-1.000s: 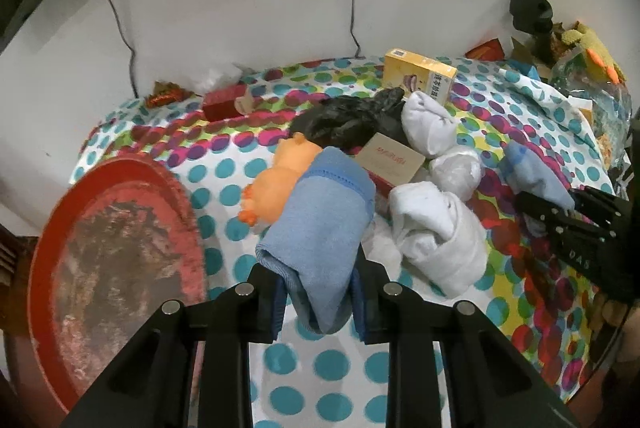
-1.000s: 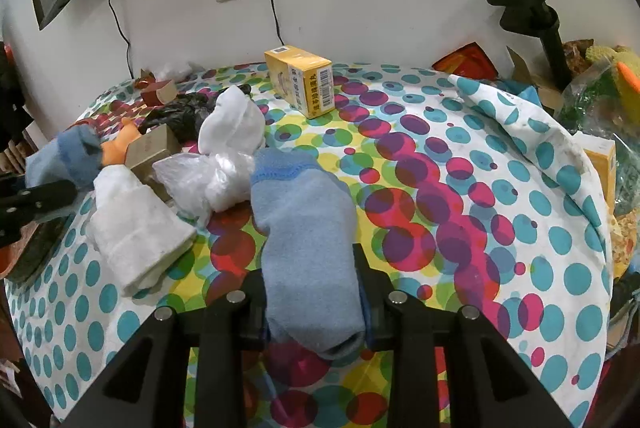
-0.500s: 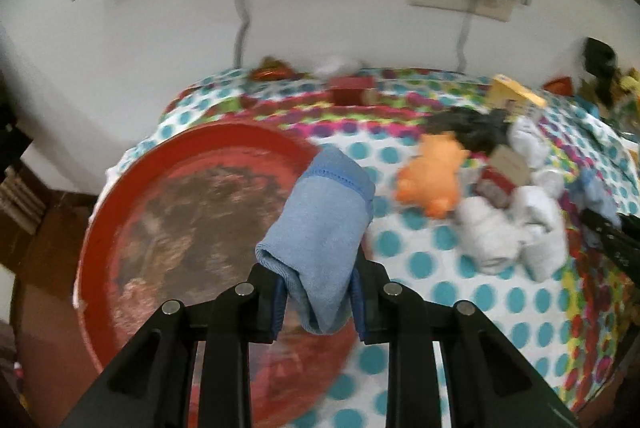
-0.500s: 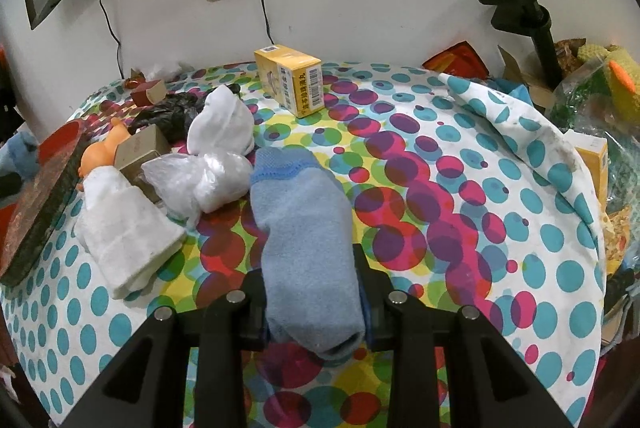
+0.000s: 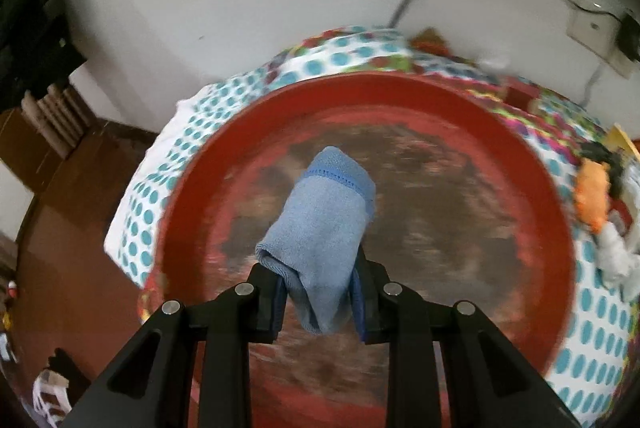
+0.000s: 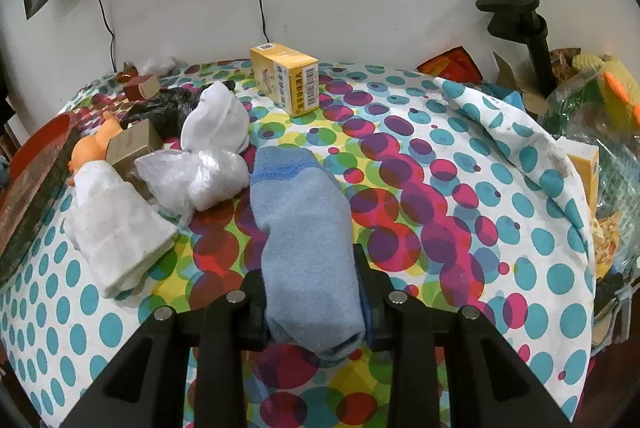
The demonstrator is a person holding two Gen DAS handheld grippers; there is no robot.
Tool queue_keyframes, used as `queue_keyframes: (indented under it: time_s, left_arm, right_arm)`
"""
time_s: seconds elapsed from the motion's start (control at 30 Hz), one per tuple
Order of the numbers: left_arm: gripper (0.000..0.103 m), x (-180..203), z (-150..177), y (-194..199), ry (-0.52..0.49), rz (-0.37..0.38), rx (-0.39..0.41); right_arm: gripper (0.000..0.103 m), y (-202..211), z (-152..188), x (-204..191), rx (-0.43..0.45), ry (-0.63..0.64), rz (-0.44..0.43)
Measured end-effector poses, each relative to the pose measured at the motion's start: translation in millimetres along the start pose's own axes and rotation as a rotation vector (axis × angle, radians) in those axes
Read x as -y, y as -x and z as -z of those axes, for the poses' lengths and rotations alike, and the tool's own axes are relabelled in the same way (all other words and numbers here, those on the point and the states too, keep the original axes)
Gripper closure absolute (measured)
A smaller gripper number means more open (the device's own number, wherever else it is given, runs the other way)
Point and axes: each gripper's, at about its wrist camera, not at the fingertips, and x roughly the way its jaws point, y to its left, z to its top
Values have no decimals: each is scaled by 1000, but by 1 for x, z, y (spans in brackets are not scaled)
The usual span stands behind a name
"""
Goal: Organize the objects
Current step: 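Carry the light blue sock to the red tray and release with left gripper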
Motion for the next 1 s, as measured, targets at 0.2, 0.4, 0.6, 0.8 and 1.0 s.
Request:
queue_keyframes:
  time_s: [0.2, 0.4, 0.6, 0.8, 1.0]
  left_arm:
    - [79, -33, 2, -19, 35, 5, -27]
    - [74, -49, 4, -31, 49, 4, -42]
    - [55, -58, 5, -27, 59, 3, -30]
    - [38, -56, 11, -6, 44, -24, 22]
    - [29, -45, 26, 17, 67, -33, 62]
  right_arm:
    - [71, 0, 0, 3, -2, -16, -5]
    - [71, -1, -1, 0, -3, -2, 12]
    - [71, -1, -1, 0, -5, -1, 15]
    - [71, -3, -1, 0, -6, 4, 17]
    - [71, -3, -1, 0, -7, 5, 18]
